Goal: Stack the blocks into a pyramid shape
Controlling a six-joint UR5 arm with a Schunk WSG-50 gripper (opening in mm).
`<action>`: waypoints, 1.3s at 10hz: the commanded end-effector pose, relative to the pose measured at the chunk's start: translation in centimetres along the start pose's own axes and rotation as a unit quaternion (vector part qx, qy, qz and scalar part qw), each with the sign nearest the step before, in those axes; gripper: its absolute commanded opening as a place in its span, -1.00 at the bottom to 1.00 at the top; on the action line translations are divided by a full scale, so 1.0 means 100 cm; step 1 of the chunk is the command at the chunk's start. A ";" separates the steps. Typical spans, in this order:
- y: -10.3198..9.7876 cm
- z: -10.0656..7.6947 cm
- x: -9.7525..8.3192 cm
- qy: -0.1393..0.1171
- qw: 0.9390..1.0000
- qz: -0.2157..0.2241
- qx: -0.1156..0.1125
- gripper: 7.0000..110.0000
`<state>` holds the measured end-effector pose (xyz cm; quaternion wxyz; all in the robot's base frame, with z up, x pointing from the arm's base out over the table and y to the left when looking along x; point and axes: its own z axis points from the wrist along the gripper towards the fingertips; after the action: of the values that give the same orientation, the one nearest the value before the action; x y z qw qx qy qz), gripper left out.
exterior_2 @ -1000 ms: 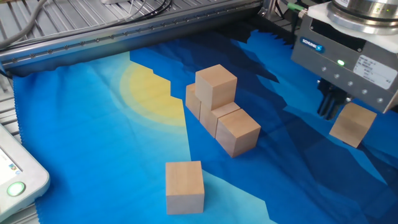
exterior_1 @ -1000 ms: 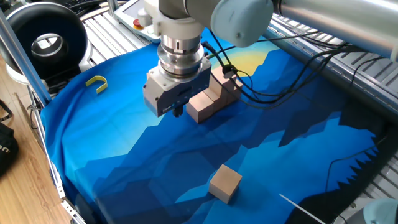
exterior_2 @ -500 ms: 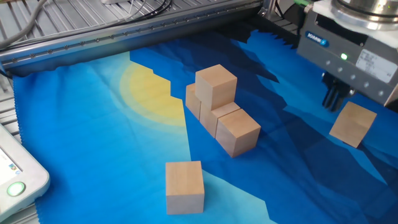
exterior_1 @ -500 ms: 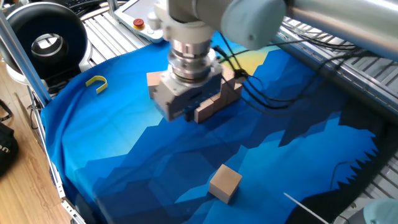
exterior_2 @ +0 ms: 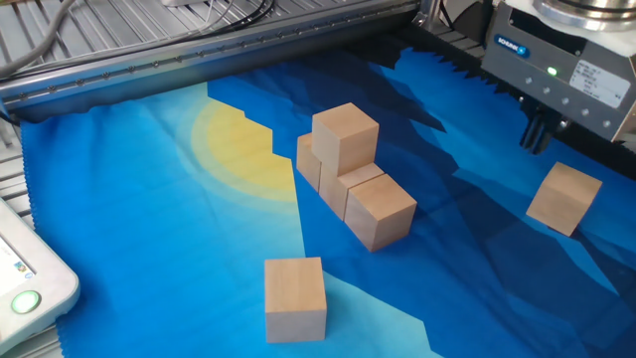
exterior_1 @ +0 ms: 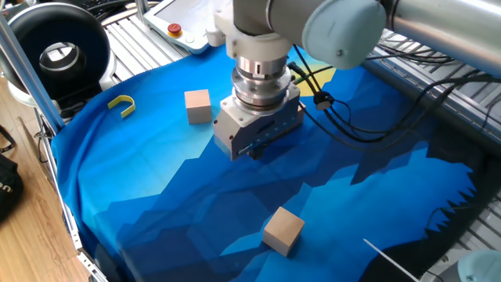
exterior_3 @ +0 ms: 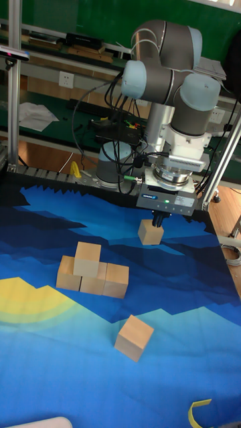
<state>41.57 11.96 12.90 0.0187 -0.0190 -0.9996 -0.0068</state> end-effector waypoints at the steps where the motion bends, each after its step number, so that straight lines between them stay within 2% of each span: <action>1: 0.009 -0.002 -0.007 -0.022 0.999 -0.010 -0.023 -1.00; 3: 0.016 -0.002 -0.006 -0.020 0.999 -0.011 -0.038 -1.00; 4: 0.031 -0.004 -0.007 -0.024 0.997 -0.015 -0.067 -1.00; 5: 0.018 -0.002 -0.008 -0.026 0.999 -0.016 -0.042 -1.00; 6: 0.004 -0.001 -0.003 -0.015 1.000 -0.007 -0.014 -1.00; 8: 0.003 -0.001 -0.006 -0.020 1.000 0.003 -0.011 -1.00; 9: -0.002 -0.006 -0.001 -0.023 1.000 -0.011 -0.005 -1.00; 11: -0.014 -0.033 0.024 -0.026 0.999 -0.017 -0.008 -1.00; 13: -0.020 -0.048 0.043 -0.025 1.000 -0.015 -0.011 -1.00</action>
<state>39.25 10.53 15.99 -0.0054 -0.0044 -0.9999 -0.0118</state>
